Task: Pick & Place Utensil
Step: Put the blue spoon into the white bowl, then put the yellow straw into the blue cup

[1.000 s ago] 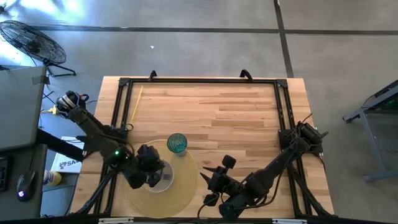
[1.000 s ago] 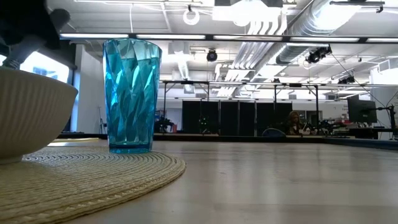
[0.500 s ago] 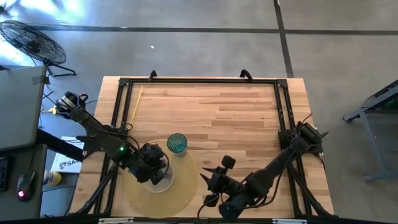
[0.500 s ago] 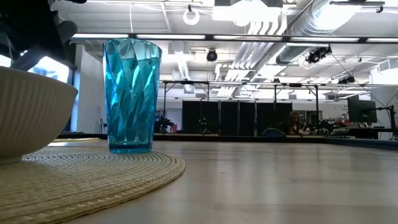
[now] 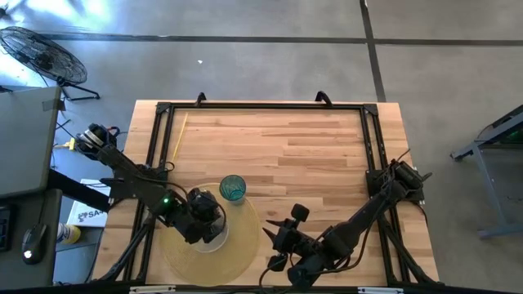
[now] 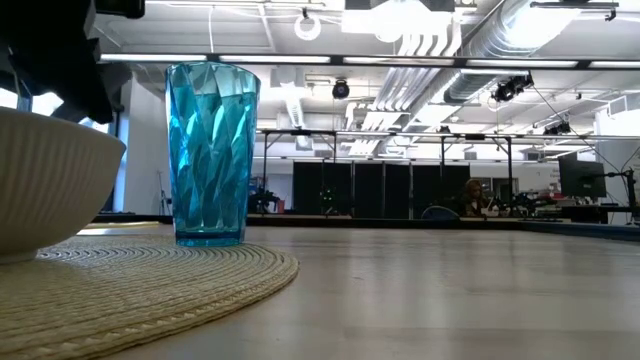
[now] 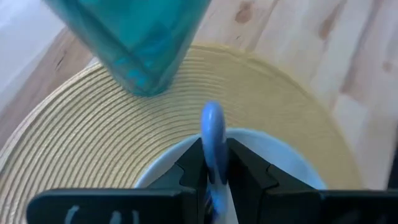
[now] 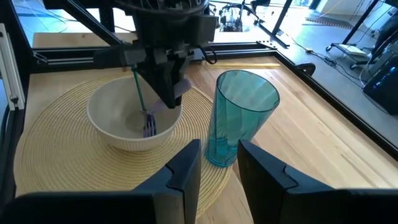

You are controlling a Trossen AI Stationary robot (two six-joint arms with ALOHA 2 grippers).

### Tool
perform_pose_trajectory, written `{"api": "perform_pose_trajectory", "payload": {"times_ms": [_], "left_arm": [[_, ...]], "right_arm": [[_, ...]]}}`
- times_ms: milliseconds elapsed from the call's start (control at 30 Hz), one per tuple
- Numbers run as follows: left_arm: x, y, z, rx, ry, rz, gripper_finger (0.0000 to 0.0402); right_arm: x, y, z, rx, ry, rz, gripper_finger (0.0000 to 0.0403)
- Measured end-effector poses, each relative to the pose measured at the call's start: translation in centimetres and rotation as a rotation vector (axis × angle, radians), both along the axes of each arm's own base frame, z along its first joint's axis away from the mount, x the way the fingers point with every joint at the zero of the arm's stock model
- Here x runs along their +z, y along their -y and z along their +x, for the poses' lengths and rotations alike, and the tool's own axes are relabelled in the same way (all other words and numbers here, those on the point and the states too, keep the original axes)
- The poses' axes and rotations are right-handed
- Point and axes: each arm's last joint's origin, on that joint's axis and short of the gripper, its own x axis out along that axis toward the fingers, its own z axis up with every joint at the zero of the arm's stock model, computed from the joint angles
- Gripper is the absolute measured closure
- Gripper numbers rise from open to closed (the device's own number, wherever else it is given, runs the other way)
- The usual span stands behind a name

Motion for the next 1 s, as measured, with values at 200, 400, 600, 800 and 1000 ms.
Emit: {"api": "perform_pose_trajectory", "payload": {"times_ms": [200,400,600,800,1000], "left_arm": [[-0.45,0.15,0.19,-0.001,-0.011,0.011,0.0349],[-0.45,0.15,0.19,-0.005,-0.012,0.016,0.0348],[-0.4,0.19,0.25,-0.018,-0.005,0.024,0.0314],[-0.39,0.2,0.26,-0.031,-0.004,0.034,0.0277],[-0.24,0.09,0.18,-0.039,0.001,0.053,0.0275]], "right_arm": [[0.0,-0.01,-0.01,0.0,0.0,-0.001,0.0304],[-0.01,0.0,-0.01,0.0,-0.001,-0.001,0.0304],[-0.01,0.01,-0.01,0.0,-0.001,-0.001,0.0304],[-0.01,-0.01,-0.02,0.001,-0.002,-0.002,0.0304],[-0.01,0.01,-0.01,0.0,-0.002,-0.002,0.0304]]}}
